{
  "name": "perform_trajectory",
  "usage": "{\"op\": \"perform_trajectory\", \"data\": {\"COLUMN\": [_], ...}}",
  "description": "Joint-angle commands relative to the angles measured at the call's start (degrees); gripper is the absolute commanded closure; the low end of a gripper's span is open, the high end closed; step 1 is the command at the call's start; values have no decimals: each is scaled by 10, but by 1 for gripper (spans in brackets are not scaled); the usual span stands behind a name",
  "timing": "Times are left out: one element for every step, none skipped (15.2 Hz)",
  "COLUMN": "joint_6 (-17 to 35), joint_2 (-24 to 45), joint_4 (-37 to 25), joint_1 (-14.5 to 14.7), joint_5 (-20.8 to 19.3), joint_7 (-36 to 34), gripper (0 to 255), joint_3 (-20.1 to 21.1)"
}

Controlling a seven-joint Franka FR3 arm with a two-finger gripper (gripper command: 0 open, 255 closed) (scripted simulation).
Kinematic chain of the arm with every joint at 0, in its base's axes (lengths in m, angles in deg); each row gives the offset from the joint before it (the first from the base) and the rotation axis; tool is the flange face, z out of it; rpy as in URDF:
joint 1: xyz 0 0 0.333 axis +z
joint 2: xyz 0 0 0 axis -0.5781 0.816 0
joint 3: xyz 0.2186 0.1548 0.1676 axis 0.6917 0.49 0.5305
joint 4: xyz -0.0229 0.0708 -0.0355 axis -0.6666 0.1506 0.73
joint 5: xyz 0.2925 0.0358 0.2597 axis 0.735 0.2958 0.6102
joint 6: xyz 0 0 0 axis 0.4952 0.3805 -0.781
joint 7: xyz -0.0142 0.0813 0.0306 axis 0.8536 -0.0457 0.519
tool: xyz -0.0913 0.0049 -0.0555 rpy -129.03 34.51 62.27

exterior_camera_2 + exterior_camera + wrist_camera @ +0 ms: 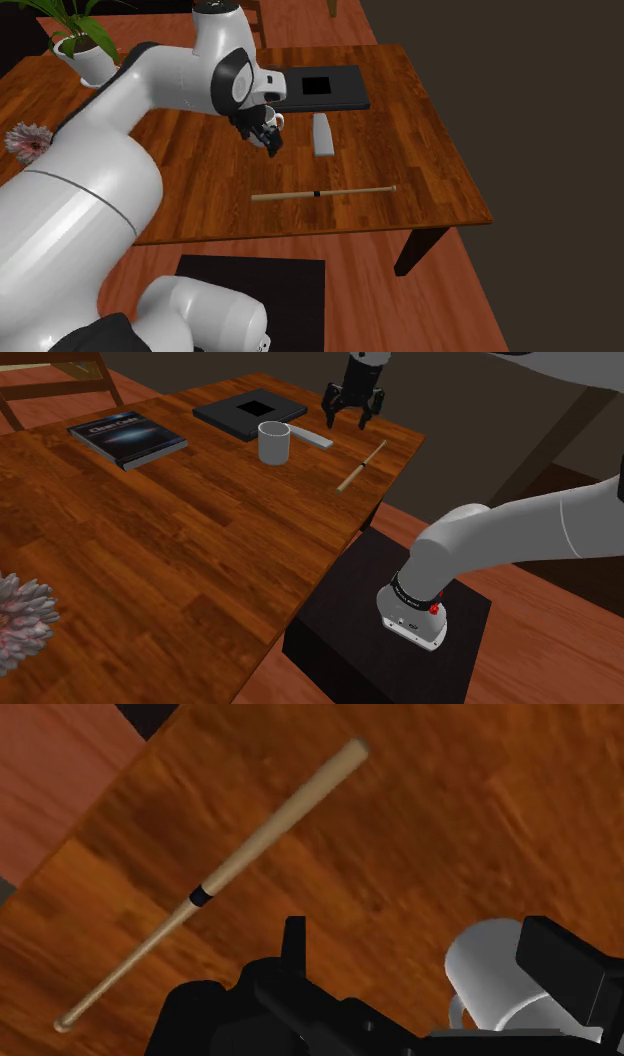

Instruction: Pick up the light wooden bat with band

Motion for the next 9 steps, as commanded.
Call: {"op": "perform_trajectory", "data": {"joint_6": [17,24,31,38,45,51,58,64,71], "joint_2": [26,36,46,56,65,74,82,90,98], "joint_4": [4,8,12,16,20,25,30,36,41], "joint_1": [-25,-37,-48,-60,-71,-82,-93,-104,-115], "joint_5": [-3,-4,-6,-7,-8,-10,-11,-12,-13], "joint_7": [-47,-68,-90,-112,-134,-156,-177,-199,-220], "gripper": [0,0,0,0,0,0,0,0,0], "joint_3": [-1,-2,-3,-5,-6,-8,-10,-12,-15]}}
